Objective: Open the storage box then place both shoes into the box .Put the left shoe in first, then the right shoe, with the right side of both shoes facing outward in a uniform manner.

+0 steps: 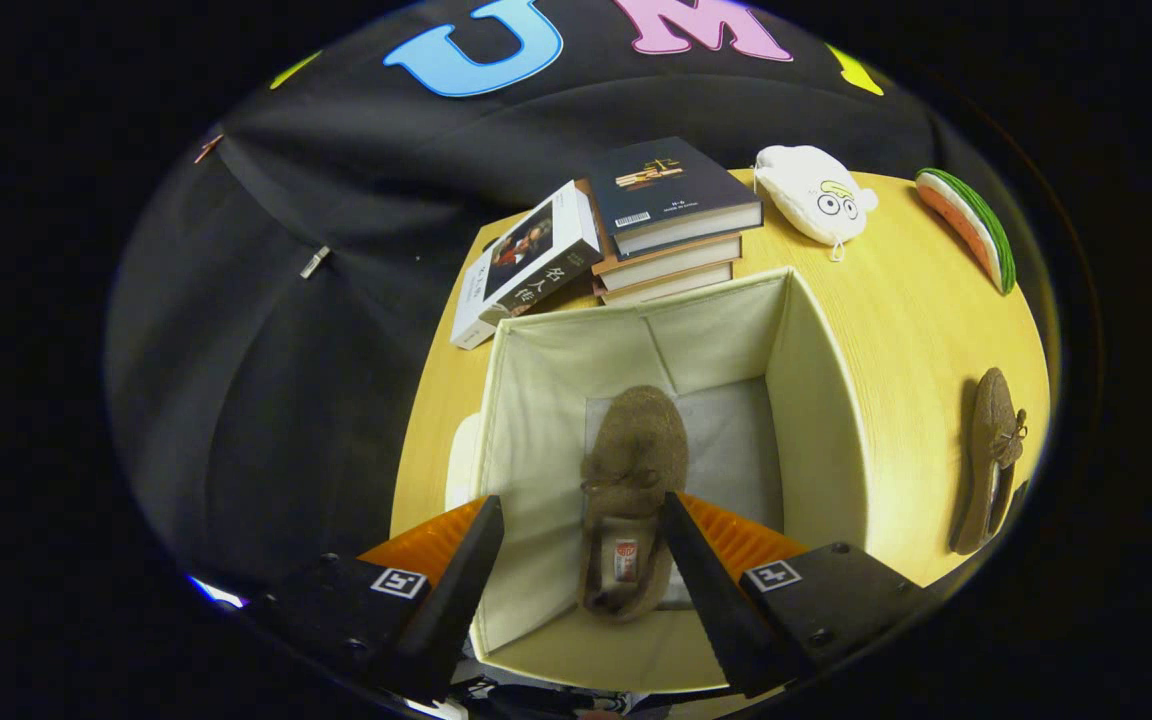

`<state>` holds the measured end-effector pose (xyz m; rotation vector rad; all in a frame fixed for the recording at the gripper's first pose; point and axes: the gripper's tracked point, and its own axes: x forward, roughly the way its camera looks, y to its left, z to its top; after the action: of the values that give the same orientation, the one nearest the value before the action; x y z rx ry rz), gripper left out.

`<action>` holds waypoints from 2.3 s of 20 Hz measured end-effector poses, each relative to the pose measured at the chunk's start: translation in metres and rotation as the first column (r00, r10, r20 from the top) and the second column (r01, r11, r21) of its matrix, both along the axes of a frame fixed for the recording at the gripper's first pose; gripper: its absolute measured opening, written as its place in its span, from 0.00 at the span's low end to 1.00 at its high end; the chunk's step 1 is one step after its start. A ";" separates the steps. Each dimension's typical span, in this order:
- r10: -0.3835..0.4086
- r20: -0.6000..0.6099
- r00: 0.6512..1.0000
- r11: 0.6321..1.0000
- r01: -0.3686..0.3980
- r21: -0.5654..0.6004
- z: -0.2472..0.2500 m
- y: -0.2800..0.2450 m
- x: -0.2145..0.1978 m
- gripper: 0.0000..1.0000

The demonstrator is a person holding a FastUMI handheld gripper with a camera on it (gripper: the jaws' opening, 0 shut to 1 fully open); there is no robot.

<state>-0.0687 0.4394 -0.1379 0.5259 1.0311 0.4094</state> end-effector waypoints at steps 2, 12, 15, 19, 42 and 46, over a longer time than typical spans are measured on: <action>0.001 0.058 0.998 1.000 0.000 -0.007 0.014 -0.016 0.002 0.99; -0.046 0.340 0.939 0.992 0.082 -0.095 0.058 -0.161 0.013 0.99; -0.061 0.325 0.944 0.981 0.116 -0.153 0.034 -0.227 0.009 0.99; -0.066 0.313 0.947 0.954 0.152 -0.257 -0.012 -0.313 -0.004 0.99; -0.037 0.066 0.997 0.921 0.060 -0.385 -0.236 -0.404 -0.002 0.64; -0.088 0.065 0.994 0.891 0.108 -0.441 -0.237 -0.418 0.000 0.19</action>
<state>-0.0683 0.0213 -0.3748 0.1540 1.0122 0.0846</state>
